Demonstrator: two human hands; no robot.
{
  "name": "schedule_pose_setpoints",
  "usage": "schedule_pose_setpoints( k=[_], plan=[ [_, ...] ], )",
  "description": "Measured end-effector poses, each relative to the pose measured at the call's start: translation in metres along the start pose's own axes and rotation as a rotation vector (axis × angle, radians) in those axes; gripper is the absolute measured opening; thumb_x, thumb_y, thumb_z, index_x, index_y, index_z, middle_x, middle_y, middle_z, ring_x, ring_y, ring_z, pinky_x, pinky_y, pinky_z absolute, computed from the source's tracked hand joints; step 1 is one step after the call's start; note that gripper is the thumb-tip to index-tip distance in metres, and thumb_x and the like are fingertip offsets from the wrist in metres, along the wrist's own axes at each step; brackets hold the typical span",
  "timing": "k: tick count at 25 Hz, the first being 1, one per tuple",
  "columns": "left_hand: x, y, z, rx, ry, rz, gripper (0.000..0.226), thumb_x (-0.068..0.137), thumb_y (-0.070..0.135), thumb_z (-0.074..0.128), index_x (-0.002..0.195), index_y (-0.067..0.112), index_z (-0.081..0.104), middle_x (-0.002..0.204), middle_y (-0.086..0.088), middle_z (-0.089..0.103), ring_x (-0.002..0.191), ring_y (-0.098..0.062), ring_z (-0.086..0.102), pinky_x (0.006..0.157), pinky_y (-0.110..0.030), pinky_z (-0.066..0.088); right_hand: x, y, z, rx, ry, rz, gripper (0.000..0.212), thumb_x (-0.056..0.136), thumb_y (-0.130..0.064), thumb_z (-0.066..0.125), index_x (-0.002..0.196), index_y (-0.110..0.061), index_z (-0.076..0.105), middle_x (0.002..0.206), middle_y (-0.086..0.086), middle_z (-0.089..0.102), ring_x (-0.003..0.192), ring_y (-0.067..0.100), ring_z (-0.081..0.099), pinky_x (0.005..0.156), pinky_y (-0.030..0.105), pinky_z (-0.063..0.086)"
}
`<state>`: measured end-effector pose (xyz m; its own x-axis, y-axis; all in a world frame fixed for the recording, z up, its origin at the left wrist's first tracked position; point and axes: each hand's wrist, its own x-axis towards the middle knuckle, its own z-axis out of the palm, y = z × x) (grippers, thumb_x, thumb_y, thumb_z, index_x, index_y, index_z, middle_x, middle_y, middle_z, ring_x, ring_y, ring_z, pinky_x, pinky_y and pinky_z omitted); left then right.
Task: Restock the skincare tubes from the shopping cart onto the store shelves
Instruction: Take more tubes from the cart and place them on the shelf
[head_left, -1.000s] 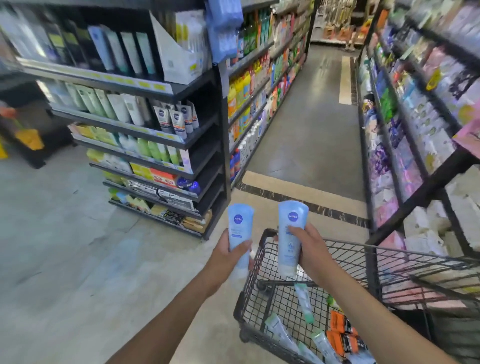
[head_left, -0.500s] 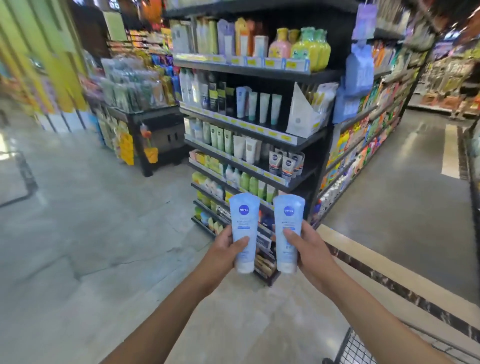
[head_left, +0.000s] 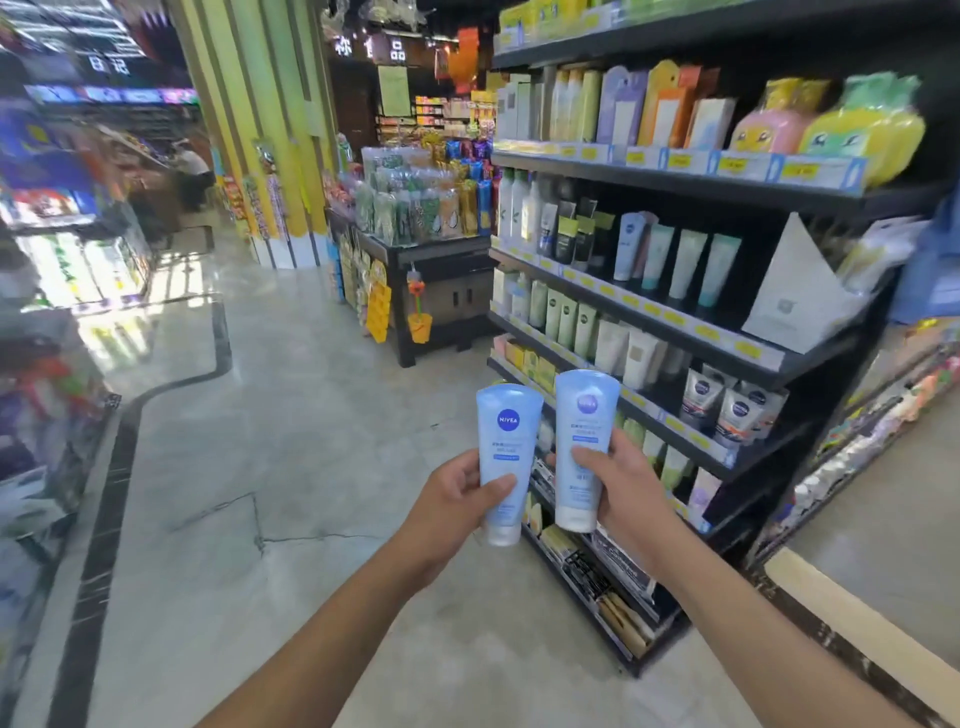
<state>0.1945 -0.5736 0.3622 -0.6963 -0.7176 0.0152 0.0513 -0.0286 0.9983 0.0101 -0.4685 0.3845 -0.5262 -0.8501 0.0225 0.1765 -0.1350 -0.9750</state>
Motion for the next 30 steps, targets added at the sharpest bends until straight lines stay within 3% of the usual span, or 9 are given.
schedule_pose_setpoints(
  k=[3, 6, 10, 13, 16, 21, 30],
  plan=[
    [0.043, 0.006, -0.017, 0.020, 0.044, -0.009, 0.027, 0.100, 0.012, 0.066, 0.127, 0.013, 0.067, 0.117, -0.009, 0.077, 0.108, -0.027, 0.072, 0.082, -0.034, 0.058, 0.053, 0.004, 0.010, -0.038, -0.049, 0.016, 0.038, 0.094, 0.007, 0.053, 0.121, -0.018, 0.061, 0.113, 0.012, 0.072, 0.098, 0.025, 0.074, 0.085, 0.048, 0.057],
    [0.083, 0.010, -0.036, 0.001, 0.124, -0.009, 0.032, 0.094, 0.023, 0.070, 0.126, 0.016, 0.068, 0.117, -0.008, 0.077, 0.113, -0.031, 0.072, 0.093, -0.046, 0.056, 0.108, 0.008, 0.019, -0.111, -0.159, -0.016, 0.039, 0.091, -0.005, 0.067, 0.127, -0.021, 0.064, 0.121, 0.007, 0.072, 0.111, 0.027, 0.070, 0.096, 0.050, 0.055],
    [0.120, 0.004, -0.064, -0.025, 0.186, -0.031, 0.026, 0.100, 0.013, 0.066, 0.127, 0.015, 0.068, 0.119, -0.009, 0.076, 0.114, -0.032, 0.071, 0.097, -0.048, 0.057, 0.165, 0.012, 0.035, -0.155, -0.216, -0.027, 0.036, 0.092, 0.001, 0.068, 0.124, -0.015, 0.066, 0.117, -0.001, 0.076, 0.112, 0.018, 0.070, 0.087, 0.028, 0.058],
    [0.156, -0.001, -0.093, -0.040, 0.237, -0.026, 0.033, 0.094, 0.022, 0.071, 0.126, 0.016, 0.068, 0.118, -0.011, 0.076, 0.114, -0.036, 0.070, 0.097, -0.054, 0.055, 0.214, 0.018, 0.049, -0.188, -0.249, -0.017, 0.043, 0.089, 0.001, 0.072, 0.128, -0.017, 0.065, 0.119, -0.002, 0.075, 0.113, 0.015, 0.070, 0.089, 0.027, 0.056],
    [0.198, -0.004, -0.126, -0.057, 0.237, -0.029, 0.036, 0.092, 0.025, 0.071, 0.126, 0.015, 0.068, 0.118, -0.012, 0.076, 0.115, -0.036, 0.070, 0.096, -0.054, 0.055, 0.260, 0.024, 0.065, -0.197, -0.216, -0.002, 0.043, 0.088, 0.002, 0.073, 0.127, -0.014, 0.064, 0.119, 0.000, 0.075, 0.112, 0.017, 0.071, 0.093, 0.035, 0.057],
    [0.279, 0.000, -0.181, -0.068, 0.146, -0.015, 0.034, 0.094, 0.019, 0.070, 0.128, 0.014, 0.067, 0.121, -0.011, 0.075, 0.116, -0.034, 0.070, 0.096, -0.049, 0.057, 0.335, 0.025, 0.092, -0.213, -0.114, -0.032, 0.042, 0.087, 0.004, 0.073, 0.125, -0.011, 0.065, 0.114, -0.001, 0.077, 0.105, 0.014, 0.073, 0.077, 0.021, 0.058],
    [0.428, 0.004, -0.206, 0.006, -0.085, -0.005, 0.028, 0.100, 0.013, 0.066, 0.126, 0.020, 0.070, 0.121, -0.009, 0.075, 0.109, -0.031, 0.072, 0.096, -0.052, 0.058, 0.421, 0.024, 0.079, -0.226, 0.140, -0.035, 0.040, 0.088, 0.000, 0.074, 0.123, -0.016, 0.066, 0.118, -0.002, 0.075, 0.104, 0.012, 0.073, 0.083, 0.026, 0.059]
  ],
)
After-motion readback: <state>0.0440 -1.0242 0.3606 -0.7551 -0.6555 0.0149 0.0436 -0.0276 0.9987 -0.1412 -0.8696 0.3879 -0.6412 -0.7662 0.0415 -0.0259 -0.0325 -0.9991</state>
